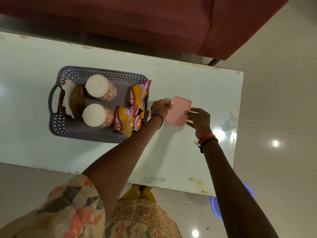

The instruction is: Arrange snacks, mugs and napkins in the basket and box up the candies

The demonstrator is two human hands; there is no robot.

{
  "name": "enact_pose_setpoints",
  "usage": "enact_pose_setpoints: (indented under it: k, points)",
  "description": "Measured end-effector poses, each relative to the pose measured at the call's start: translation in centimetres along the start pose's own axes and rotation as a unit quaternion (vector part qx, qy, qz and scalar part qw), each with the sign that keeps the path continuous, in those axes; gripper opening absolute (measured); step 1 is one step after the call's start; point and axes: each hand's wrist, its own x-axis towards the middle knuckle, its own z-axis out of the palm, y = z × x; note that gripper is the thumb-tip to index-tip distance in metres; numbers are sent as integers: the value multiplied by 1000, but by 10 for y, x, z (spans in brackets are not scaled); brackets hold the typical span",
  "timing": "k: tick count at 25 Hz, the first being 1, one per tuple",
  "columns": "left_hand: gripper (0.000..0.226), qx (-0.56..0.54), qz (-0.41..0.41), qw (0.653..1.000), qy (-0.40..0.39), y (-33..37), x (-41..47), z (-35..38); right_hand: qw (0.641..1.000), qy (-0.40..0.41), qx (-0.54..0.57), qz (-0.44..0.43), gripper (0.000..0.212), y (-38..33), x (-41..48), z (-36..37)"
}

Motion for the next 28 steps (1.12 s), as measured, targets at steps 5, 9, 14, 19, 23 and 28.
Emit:
enact_pose_setpoints:
  k: [5,9,14,19,23,28]
  points:
    - [29,-41,10,999,32,-13,-20,8,999,-10,31,32,30,16,-15,-7]
    - [29,-62,6,997,36,-39,-39,8,998,-47,30,41,34,21,-26,-13]
    - [32,-84,-13,996,36,-46,-51,8,998,-49,17,19,35,19,-24,-9]
    - [24,-39,-40,998,7,-70,-88,7,998,-61,-18,15,35,21,-24,3]
    - [32,26,-55,997,-37,-108,-117,-13,996,-69,-50,8,36,16,-27,25]
    - [38,61,-63,993,-77,-135,-128,-36,993,-77,-92,14,38,9,-29,55]
